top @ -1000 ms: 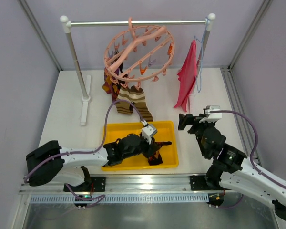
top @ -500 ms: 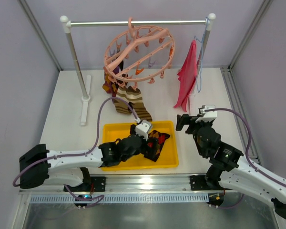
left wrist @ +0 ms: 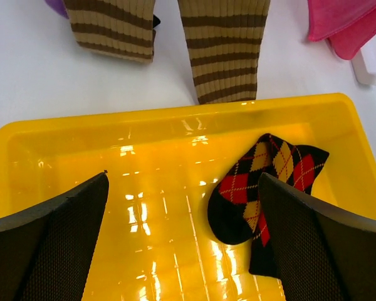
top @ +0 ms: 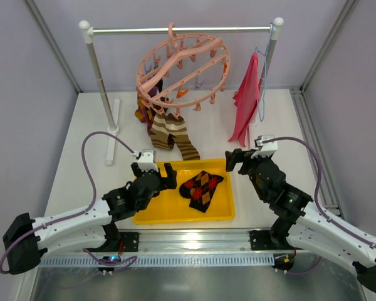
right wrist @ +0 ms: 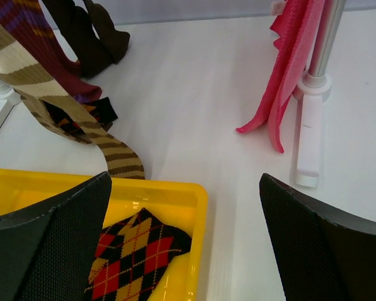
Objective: Remove the socks clipped to the hanger
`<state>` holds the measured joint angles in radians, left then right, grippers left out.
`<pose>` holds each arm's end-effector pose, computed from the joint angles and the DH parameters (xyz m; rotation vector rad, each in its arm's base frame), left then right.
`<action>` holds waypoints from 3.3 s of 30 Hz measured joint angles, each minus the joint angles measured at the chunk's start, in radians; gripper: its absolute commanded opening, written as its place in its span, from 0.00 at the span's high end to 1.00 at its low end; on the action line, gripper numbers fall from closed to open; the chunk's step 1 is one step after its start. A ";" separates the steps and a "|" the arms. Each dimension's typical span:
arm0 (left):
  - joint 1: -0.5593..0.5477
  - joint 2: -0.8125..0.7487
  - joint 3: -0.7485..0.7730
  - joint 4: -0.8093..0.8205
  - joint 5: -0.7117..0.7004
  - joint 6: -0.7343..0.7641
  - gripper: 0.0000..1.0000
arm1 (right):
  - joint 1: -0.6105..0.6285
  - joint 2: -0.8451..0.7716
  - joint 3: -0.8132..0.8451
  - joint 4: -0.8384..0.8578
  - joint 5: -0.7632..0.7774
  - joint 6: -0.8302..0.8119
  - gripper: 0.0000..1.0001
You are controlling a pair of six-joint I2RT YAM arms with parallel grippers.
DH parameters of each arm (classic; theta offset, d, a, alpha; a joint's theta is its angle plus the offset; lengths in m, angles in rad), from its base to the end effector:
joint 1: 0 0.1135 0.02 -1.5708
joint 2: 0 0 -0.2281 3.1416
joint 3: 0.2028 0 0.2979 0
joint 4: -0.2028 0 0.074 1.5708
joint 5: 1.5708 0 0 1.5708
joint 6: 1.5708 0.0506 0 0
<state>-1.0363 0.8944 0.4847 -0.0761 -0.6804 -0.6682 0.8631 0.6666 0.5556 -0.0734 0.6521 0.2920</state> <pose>0.1644 -0.2152 0.1773 -0.0514 1.9654 -0.4245 0.1856 0.1697 0.2609 -0.0202 1.7251 0.2828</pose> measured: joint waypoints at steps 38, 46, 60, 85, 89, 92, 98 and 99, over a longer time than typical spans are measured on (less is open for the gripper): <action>0.148 0.673 0.255 0.662 0.003 0.116 0.00 | -0.405 0.005 -0.138 0.156 -0.561 0.053 0.00; 0.148 0.747 0.287 0.657 -0.125 0.076 0.18 | -0.407 0.005 -0.143 0.157 -0.578 0.043 0.00; 0.148 0.753 0.233 0.779 -0.148 0.112 1.00 | -0.409 0.010 -0.143 0.156 -0.581 0.028 0.00; 0.122 0.133 -0.016 0.546 0.137 0.129 1.00 | -0.232 0.169 -0.071 0.160 -0.562 0.035 0.00; 0.122 0.072 -0.017 0.466 0.160 0.128 1.00 | -0.095 0.250 0.024 0.165 -0.515 0.033 0.00; 0.122 0.053 -0.017 0.421 0.171 0.127 1.00 | -0.027 0.327 0.107 0.166 -0.487 0.031 0.00; 0.122 0.017 -0.037 0.370 0.174 0.124 1.00 | 0.056 0.429 0.282 0.160 -0.465 0.024 0.00; 0.122 0.007 -0.042 0.366 0.174 0.123 1.00 | 0.067 0.440 0.306 0.166 -0.463 0.024 0.00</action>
<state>-0.9142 0.9016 0.4423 0.2897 -0.5064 -0.5449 0.9298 1.1069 0.8619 0.0921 0.1886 0.3164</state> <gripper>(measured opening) 0.005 0.996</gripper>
